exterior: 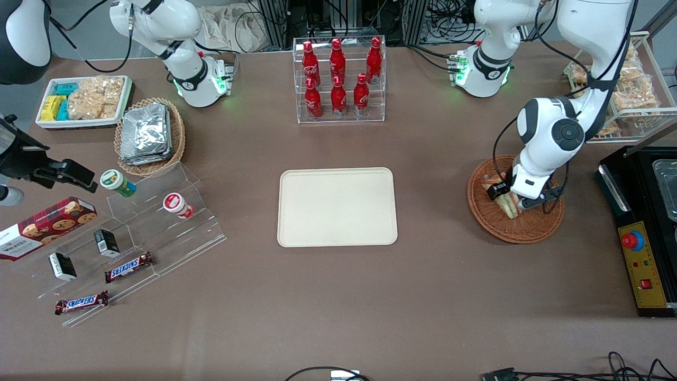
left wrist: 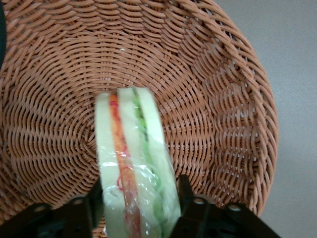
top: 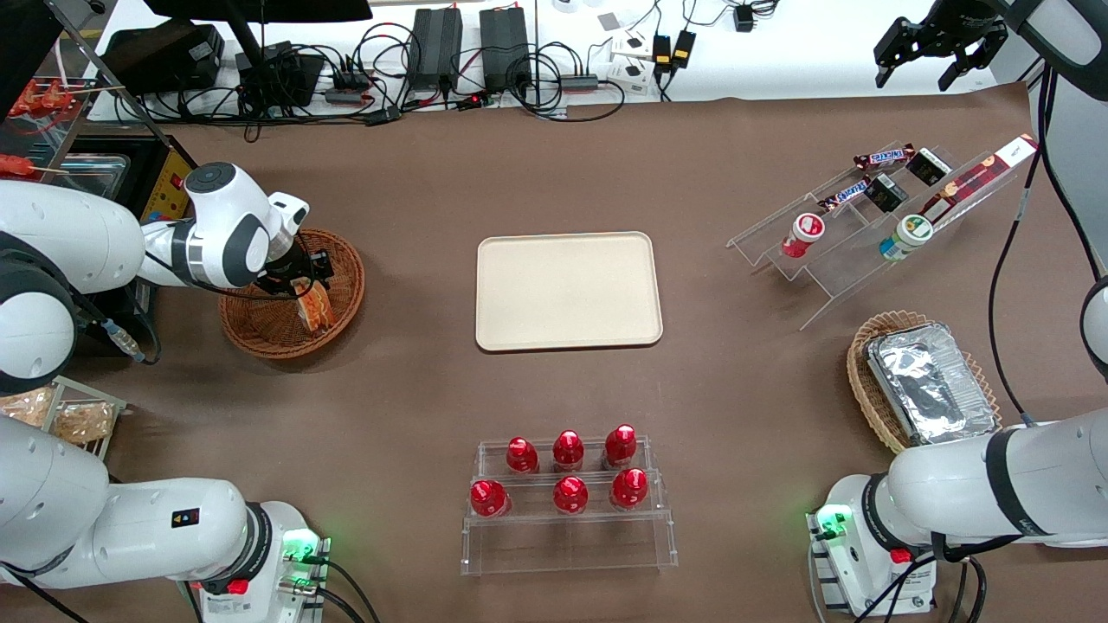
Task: Place sandwich from basket to tray
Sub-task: 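Close the left gripper on the sandwich and lift it from the basket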
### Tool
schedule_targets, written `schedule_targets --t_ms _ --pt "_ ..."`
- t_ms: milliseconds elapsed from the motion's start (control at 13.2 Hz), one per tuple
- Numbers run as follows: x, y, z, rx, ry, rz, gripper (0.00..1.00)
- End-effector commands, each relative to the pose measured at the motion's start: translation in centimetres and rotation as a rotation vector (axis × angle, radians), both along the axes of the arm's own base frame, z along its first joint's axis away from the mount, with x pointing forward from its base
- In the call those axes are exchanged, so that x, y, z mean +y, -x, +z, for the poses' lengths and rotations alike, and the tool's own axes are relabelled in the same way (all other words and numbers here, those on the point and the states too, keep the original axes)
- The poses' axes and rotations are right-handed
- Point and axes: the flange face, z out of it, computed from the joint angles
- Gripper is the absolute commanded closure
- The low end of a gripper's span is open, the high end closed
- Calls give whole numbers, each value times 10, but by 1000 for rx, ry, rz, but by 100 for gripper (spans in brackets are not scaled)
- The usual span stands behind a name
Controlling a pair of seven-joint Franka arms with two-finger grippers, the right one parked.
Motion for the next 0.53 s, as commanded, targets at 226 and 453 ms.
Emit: schedule_targets --t_ms 226,453 --pt "-3 8 46 13 -26 -4 92" --pt "-18 23 127 55 -68 -43 92"
